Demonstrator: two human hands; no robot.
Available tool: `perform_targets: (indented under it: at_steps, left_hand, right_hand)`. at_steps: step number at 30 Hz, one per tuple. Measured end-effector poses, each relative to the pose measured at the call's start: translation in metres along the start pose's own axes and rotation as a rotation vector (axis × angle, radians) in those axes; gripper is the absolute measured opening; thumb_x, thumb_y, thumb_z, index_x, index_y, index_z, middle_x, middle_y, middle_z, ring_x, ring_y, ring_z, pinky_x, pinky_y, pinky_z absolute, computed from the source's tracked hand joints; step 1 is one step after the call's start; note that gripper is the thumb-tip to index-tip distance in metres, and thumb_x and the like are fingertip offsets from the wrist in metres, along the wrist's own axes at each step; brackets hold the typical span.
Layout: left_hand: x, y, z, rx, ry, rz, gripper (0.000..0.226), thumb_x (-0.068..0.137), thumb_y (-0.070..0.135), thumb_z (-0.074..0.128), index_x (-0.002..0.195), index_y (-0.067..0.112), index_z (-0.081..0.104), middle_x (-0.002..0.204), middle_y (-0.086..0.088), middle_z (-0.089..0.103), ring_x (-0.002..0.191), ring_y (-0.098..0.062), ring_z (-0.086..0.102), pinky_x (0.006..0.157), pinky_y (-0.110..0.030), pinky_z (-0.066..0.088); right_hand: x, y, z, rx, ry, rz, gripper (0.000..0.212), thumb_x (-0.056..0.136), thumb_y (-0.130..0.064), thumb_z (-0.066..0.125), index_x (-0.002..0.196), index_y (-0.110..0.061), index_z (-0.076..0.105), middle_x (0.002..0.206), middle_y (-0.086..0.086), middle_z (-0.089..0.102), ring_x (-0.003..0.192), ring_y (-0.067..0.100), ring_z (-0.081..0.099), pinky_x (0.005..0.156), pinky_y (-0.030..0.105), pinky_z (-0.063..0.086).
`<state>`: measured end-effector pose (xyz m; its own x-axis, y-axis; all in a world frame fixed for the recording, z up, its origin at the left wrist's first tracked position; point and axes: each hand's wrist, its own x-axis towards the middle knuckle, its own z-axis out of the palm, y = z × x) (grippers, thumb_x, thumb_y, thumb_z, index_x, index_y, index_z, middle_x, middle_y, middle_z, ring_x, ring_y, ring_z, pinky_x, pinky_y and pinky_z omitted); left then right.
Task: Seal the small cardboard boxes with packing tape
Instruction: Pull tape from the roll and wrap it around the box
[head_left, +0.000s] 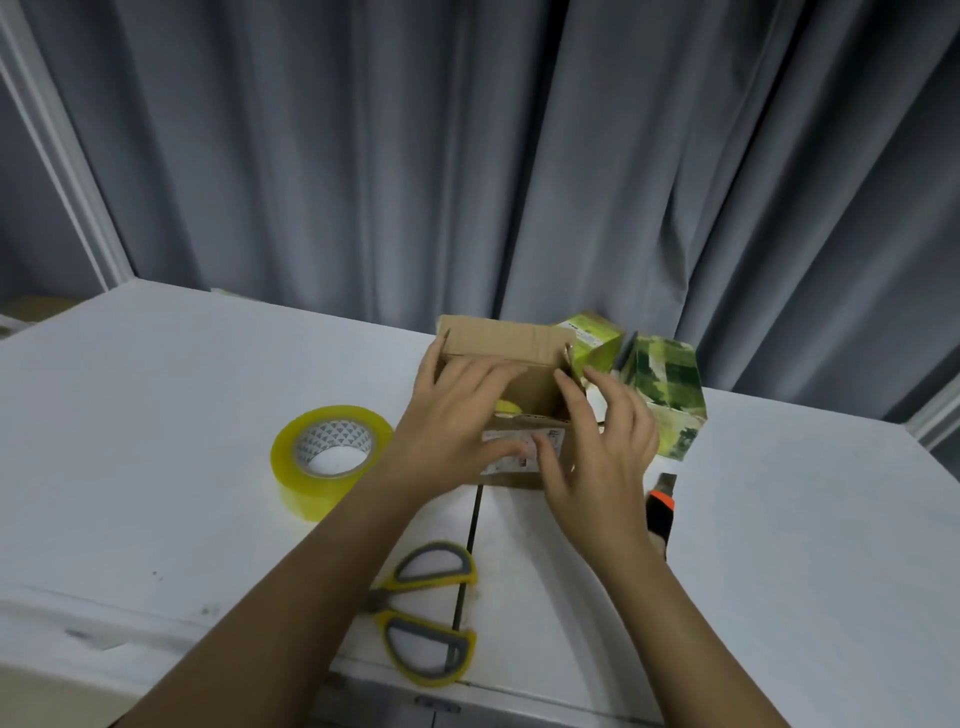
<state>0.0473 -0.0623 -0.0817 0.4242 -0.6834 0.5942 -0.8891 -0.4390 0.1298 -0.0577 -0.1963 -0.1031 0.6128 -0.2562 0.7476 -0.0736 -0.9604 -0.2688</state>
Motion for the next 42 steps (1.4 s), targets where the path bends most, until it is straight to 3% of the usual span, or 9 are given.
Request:
perform_targets:
  at_steps: [3, 8, 14, 17, 21, 26, 30, 37, 42]
  left_hand:
    - [-0.011, -0.006, -0.015, -0.257, 0.092, -0.112, 0.077, 0.077, 0.07, 0.052, 0.136, 0.021, 0.043, 0.141, 0.005, 0.041, 0.132, -0.008, 0.03, 0.116, -0.037, 0.005]
    - [-0.05, -0.034, -0.038, -0.286, 0.235, -0.382, 0.049, 0.09, 0.045, 0.044, 0.131, 0.019, 0.046, 0.137, 0.0, 0.043, 0.125, -0.016, 0.035, 0.101, -0.026, 0.024]
    - [-0.119, -0.091, -0.037, 0.008, -0.388, -0.488, 0.05, 0.088, 0.054, 0.051, 0.129, 0.024, 0.05, 0.136, 0.006, 0.048, 0.135, -0.013, 0.031, 0.113, -0.04, 0.001]
    - [-0.135, -0.105, -0.031, 0.023, -0.53, -0.398, 0.069, 0.081, 0.057, 0.061, 0.14, 0.029, 0.038, 0.143, 0.009, 0.039, 0.14, -0.011, 0.019, 0.114, -0.042, -0.003]
    - [-0.141, -0.118, -0.028, 0.115, -0.516, -0.3, 0.068, 0.088, 0.02, 0.06, 0.147, 0.027, 0.026, 0.154, 0.006, 0.024, 0.142, -0.009, 0.012, 0.108, -0.033, 0.007]
    - [-0.146, -0.135, -0.035, -0.103, -0.457, -0.504, 0.092, 0.086, 0.028, 0.067, 0.152, 0.022, 0.003, 0.16, 0.001, -0.003, 0.146, -0.022, 0.002, 0.114, -0.038, 0.012]
    - [-0.154, -0.144, -0.041, -0.219, -0.535, -0.722, 0.099, 0.086, 0.035, 0.066, 0.151, 0.012, -0.004, 0.157, -0.007, 0.019, 0.143, -0.026, 0.021, 0.112, -0.038, 0.021]
    - [-0.169, -0.141, -0.024, -0.308, -0.415, -0.833, 0.081, 0.083, 0.048, 0.066, 0.149, 0.026, 0.023, 0.148, 0.009, 0.038, 0.139, -0.014, 0.027, 0.113, -0.03, 0.018]
    - [-0.165, -0.144, -0.01, -0.325, -0.345, -0.854, 0.098, 0.076, 0.052, 0.071, 0.151, 0.026, 0.013, 0.156, 0.008, 0.021, 0.142, -0.014, 0.018, 0.113, -0.032, 0.014]
  right_hand:
    - [-0.012, -0.008, -0.003, 0.1, 0.004, -0.004, 0.043, 0.085, -0.02, 0.062, 0.127, -0.016, 0.055, 0.136, 0.009, 0.045, 0.127, 0.025, 0.034, 0.107, 0.033, 0.022]
    - [-0.037, -0.033, 0.002, 0.134, -0.095, -0.075, 0.025, 0.085, -0.019, 0.049, 0.103, -0.008, 0.064, 0.111, 0.011, 0.058, 0.102, 0.031, 0.052, 0.092, 0.025, 0.029]
    - [-0.052, -0.078, 0.032, 0.214, -0.437, -0.105, 0.021, 0.088, -0.009, 0.056, 0.109, -0.012, 0.061, 0.112, 0.003, 0.052, 0.105, 0.019, 0.045, 0.084, 0.028, 0.04]
    - [-0.044, -0.098, 0.052, 0.33, -0.608, 0.043, 0.032, 0.093, -0.008, 0.048, 0.124, -0.013, 0.056, 0.125, 0.004, 0.048, 0.115, 0.018, 0.046, 0.092, 0.026, 0.04]
    - [-0.036, -0.113, 0.069, 0.341, -0.694, 0.144, 0.05, 0.091, 0.002, 0.043, 0.139, -0.013, 0.046, 0.142, 0.005, 0.041, 0.129, 0.02, 0.04, 0.102, 0.02, 0.032]
    - [-0.025, -0.123, 0.092, 0.101, -0.773, -0.163, 0.065, 0.084, -0.002, 0.048, 0.147, -0.014, 0.034, 0.154, 0.005, 0.027, 0.143, 0.02, 0.017, 0.116, 0.028, 0.011]
    - [-0.014, -0.133, 0.109, 0.03, -0.919, -0.18, 0.068, 0.082, -0.017, 0.057, 0.145, -0.022, 0.034, 0.149, -0.003, 0.035, 0.145, 0.013, 0.01, 0.117, 0.043, -0.003]
    - [-0.023, -0.14, 0.12, 0.135, -0.826, -0.091, 0.048, 0.088, -0.022, 0.057, 0.135, -0.026, 0.046, 0.129, -0.004, 0.055, 0.131, 0.014, 0.04, 0.115, 0.035, -0.001]
    - [-0.026, -0.137, 0.119, 0.227, -0.831, -0.074, 0.051, 0.087, -0.011, 0.055, 0.137, -0.023, 0.046, 0.134, -0.005, 0.052, 0.134, 0.011, 0.036, 0.117, 0.033, -0.007]
